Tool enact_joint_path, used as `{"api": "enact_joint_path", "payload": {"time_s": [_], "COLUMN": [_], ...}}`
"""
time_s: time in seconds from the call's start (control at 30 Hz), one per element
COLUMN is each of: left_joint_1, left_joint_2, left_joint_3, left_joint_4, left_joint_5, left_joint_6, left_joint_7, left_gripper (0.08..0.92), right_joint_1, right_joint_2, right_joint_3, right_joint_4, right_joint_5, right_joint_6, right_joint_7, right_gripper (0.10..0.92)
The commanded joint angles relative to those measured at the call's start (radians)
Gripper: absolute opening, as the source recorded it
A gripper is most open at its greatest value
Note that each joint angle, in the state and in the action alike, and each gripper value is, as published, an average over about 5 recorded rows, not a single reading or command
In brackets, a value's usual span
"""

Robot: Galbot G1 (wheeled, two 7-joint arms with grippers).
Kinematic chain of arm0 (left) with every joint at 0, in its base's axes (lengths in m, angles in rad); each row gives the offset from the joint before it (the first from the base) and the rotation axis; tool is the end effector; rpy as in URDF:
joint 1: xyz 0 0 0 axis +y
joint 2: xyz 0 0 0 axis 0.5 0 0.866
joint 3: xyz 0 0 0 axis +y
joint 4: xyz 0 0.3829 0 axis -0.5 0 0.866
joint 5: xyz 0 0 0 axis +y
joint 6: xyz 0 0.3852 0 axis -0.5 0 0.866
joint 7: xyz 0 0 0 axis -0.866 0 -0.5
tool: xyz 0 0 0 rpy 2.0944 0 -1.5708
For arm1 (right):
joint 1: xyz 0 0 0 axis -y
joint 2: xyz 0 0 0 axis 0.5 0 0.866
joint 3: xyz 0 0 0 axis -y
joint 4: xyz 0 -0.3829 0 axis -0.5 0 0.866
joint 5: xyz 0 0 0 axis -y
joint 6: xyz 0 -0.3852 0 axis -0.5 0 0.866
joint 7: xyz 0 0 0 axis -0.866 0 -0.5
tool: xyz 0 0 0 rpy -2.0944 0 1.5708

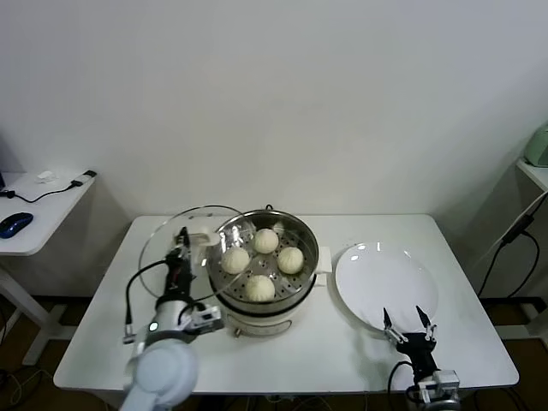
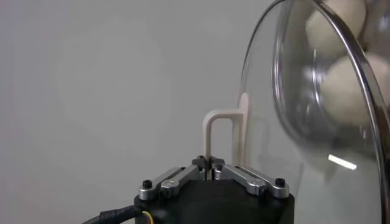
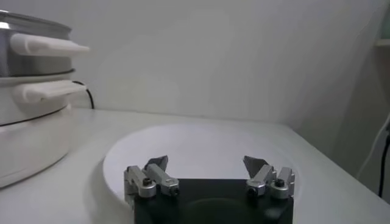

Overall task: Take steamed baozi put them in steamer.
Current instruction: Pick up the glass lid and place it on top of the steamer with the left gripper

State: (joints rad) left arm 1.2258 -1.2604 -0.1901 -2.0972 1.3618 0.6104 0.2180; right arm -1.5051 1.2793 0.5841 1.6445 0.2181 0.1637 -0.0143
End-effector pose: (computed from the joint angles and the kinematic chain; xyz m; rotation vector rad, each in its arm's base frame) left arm 0.2717 -0.0460 -0.2661 0.1667 -2.2689 -2.0161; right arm 0.1968 -0.1241 -0.4681 -0.0011 -2.9311 0.1219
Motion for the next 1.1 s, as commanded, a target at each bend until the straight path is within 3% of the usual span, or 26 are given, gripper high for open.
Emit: {"api": "enact_joint_path", "payload": {"time_s": [0.03,0.47,1.1], "left_joint_1": [-0.141,-0.177,-0.165], "left_joint_2": [-0.175,-0.251,-0.229], "left_joint_3": [0.287,0.330,0.268], "left_joint_4": [0.078,0.217,0.274], "left_joint_5": [0.202,0.245,0.264], "left_joint_6": [0.124,0.121,0.111], "left_joint_7": [0.091,0.070,0.041], "left_gripper": [0.131,0.131,0.131], "right_joint_1": [-0.009,-0.014,-0.005], "right_joint_2": [-0.005,-0.017,-0.012], "right_joint_3": [0.002,0.014,0.021], "right_joint_4": [-0.041,-0.040,-0.040], "right_joint_5": [0.016,0.042,0.038], "right_joint_6": [0.053,0.062,0.075], "right_joint_7": [0.005,0.016,0.032], "right_gripper": [0.823,0.823,0.823]}}
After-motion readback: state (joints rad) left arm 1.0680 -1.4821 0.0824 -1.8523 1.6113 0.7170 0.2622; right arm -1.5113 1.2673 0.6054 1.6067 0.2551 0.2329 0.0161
